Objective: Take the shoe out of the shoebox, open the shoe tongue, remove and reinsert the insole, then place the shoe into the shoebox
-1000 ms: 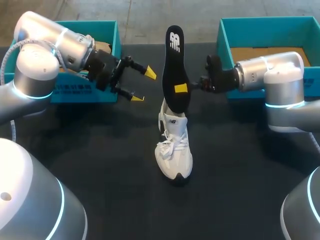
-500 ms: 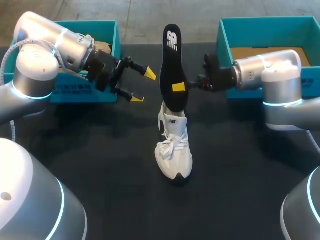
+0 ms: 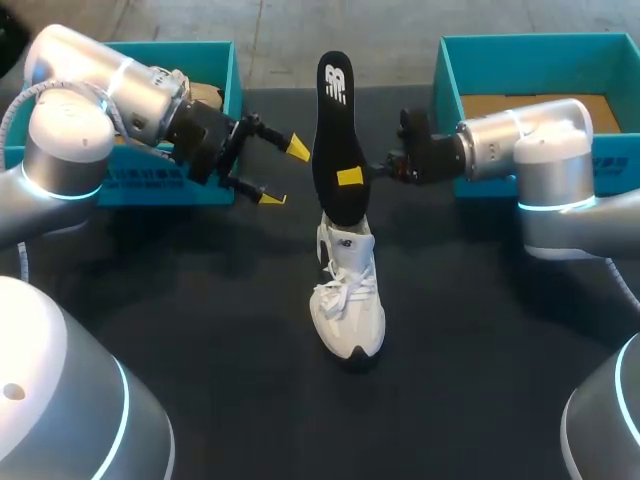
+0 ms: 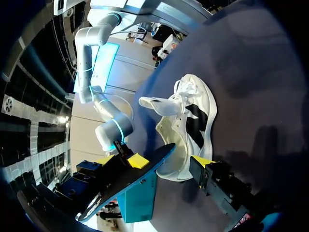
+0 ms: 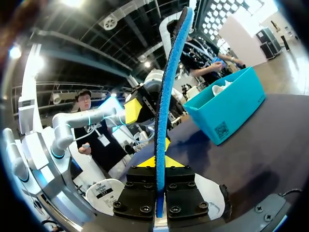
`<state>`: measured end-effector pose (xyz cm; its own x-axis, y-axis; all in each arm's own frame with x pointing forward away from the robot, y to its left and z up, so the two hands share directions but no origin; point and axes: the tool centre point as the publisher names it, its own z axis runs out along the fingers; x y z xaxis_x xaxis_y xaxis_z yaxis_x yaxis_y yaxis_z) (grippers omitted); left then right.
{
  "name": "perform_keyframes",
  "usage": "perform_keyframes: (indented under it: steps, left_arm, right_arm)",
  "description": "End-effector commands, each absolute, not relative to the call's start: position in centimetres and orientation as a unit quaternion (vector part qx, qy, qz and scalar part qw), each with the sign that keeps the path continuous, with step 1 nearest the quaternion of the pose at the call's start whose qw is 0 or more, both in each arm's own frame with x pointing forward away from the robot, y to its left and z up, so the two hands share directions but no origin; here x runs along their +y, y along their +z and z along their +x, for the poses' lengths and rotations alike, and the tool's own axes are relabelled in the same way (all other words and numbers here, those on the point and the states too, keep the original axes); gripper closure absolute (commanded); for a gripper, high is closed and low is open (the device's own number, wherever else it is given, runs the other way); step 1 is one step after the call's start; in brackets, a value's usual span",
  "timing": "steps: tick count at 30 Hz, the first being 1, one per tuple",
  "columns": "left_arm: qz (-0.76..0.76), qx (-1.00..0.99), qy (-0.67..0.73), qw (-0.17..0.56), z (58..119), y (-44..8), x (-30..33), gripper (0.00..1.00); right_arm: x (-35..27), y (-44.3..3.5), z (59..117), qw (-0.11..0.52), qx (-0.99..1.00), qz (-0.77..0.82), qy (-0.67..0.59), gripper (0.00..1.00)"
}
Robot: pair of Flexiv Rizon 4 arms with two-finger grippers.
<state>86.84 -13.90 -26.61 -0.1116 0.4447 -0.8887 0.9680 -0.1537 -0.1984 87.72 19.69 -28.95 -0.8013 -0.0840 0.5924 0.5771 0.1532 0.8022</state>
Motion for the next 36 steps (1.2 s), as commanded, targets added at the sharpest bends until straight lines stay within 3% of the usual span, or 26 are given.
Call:
perform_keyframes:
  steps: [1,36]
  left_arm:
    - [0.603,0.587,-0.459,0.285,86.5,-26.5,-13.8,0.0]
    - [0.613,0.587,-0.452,0.275,89.2,-27.9,-14.6,0.0]
  right_arm:
    - [20.0,-29.3,87.9,0.265,-0.712,-0.172,-0.627,1.0]
    - [19.9,-31.1,86.6,0.258,-0.721,-0.182,-0.617,1.0]
